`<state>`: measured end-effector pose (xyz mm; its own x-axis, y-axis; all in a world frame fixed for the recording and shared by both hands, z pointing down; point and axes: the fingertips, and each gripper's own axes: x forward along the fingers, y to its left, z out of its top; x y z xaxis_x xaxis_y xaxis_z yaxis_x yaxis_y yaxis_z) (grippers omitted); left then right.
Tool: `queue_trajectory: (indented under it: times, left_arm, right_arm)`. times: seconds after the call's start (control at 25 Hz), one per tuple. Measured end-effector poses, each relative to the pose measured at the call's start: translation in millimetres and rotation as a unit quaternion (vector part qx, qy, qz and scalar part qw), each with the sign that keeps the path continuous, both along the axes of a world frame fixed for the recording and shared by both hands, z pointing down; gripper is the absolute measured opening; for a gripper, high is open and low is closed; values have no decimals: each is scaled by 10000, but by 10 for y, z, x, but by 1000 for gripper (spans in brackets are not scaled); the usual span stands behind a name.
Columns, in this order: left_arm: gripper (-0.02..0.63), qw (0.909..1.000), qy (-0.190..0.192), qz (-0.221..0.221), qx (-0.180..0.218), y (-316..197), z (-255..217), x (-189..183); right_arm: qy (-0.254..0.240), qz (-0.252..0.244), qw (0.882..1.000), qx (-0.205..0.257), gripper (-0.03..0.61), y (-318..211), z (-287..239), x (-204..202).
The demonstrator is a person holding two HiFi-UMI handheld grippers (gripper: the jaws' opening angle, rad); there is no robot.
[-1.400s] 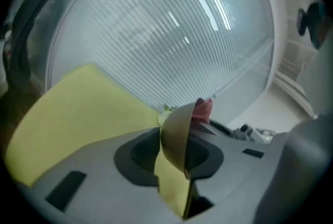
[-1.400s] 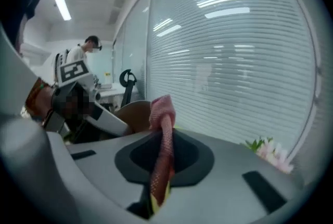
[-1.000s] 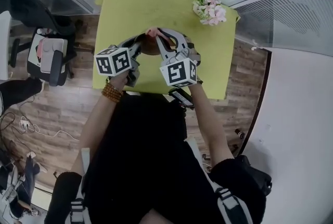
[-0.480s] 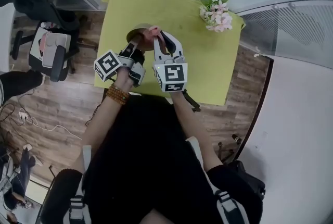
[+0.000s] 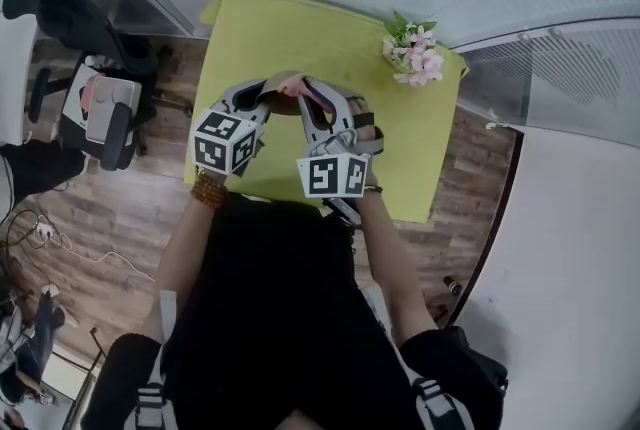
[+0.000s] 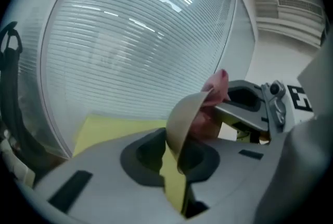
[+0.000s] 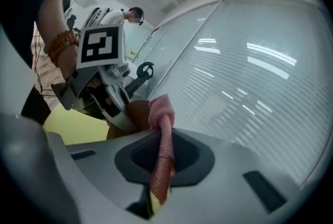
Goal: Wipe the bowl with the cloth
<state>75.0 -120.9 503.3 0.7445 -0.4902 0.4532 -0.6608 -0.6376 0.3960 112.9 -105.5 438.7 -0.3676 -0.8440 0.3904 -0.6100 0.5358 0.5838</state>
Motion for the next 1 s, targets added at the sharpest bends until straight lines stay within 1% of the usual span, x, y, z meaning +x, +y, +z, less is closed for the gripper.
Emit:
queue_trajectory:
  times: [0.04, 0.08, 0.12, 0.16, 0.2, 0.24, 0.32, 0.36, 0.4, 0.44, 0.48, 0.52, 0.56, 0.6, 0.64, 0.68, 0.72, 0.76, 0.8, 0.84, 0.88, 0.92, 0.96, 1.0]
  left_arm:
    - [33, 9997, 231, -99, -75, -13, -92, -15]
    - [31, 9978, 576, -253, -218, -32, -196, -36]
    - [30, 9938, 961, -421, -379, -56, -304, -61]
    - [29, 9873, 1373, -585, -552, -78, -407, -86]
    - [30, 9777, 1813, -749, -753, -92, -499, -114]
    - [31, 9650, 2256, -918, -969, -98, -575, -143]
    - [31, 9345, 3047, -1230, -1370, -93, -687, -207]
    - [32, 9170, 3411, -1338, -1577, -79, -735, -233]
    - [32, 8976, 3767, -1387, -1822, -57, -776, -241]
    - [32, 8770, 4102, -1364, -2099, -34, -804, -224]
    - [32, 8584, 4369, -1268, -2369, -18, -812, -180]
    - [32, 8465, 4517, -1123, -2586, -9, -797, -123]
    - [32, 8434, 4527, -963, -2730, 5, -758, -68]
    - [37, 8479, 4431, -773, -2807, 38, -705, -21]
    - [41, 8560, 4302, -491, -2824, 93, -676, 26]
    - [66, 8661, 4158, -110, -2773, 165, -692, 70]
    - [99, 8811, 3930, 292, -2614, 233, -741, 92]
    - [116, 9039, 3557, 613, -2296, 266, -794, 80]
    - [117, 9310, 3054, 814, -1825, 250, -834, 42]
    - [117, 9555, 2482, 952, -1276, 214, -859, -3]
    - [117, 9725, 1890, 1138, -743, 202, -865, -32]
    - [109, 9809, 1309, 1409, -274, 232, -850, -40]
    - [62, 9826, 778, 1685, 105, 283, -818, -38]
    - [61, 9811, 346, 1869, 358, 329, -773, -40]
  right_arm:
    - [53, -2, 9999, 144, 23, 1, -98, -22]
    - [38, 13, 9996, 290, 21, -12, -204, -42]
    - [-16, 34, 9990, 452, 20, -31, -317, -63]
    - [-96, 59, 9981, 613, 20, -46, -430, -86]
    - [-209, 97, 9970, 745, 20, -50, -537, -109]
    - [-352, 159, 9957, 838, 20, -46, -632, -126]
    - [-692, 376, 9925, 933, 20, -25, -786, -141]
    - [-893, 517, 9901, 952, 20, -9, -845, -146]
    - [-1131, 680, 9866, 962, 20, 6, -893, -148]
    - [-1411, 879, 9814, 960, 20, 17, -926, -141]
    - [-1689, 1106, 9750, 926, 20, 18, -935, -117]
    - [-1875, 1322, 9696, 847, 20, 10, -913, -82]
    - [-1917, 1487, 9674, 731, 20, 1, -863, -43]
    - [-1828, 1590, 9683, 605, 20, 0, -802, -2]
    - [-1655, 1631, 9713, 504, 20, 13, -754, 41]
    - [-1444, 1624, 9751, 438, 20, 42, -734, 81]
    - [-1207, 1585, 9791, 398, 20, 79, -738, 105]
    - [-911, 1525, 9833, 385, 20, 114, -754, 107]
    - [-537, 1456, 9871, 404, 18, 145, -767, 93]
    - [-151, 1383, 9893, 436, 18, 180, -773, 69]
    - [140, 1312, 9902, 451, 20, 225, -775, 37]
    - [315, 1243, 9907, 443, 20, 272, -775, -3]
    - [457, 1167, 9911, 439, 20, 311, -769, -52]
    - [605, 1091, 9912, 447, 20, 341, -755, -107]
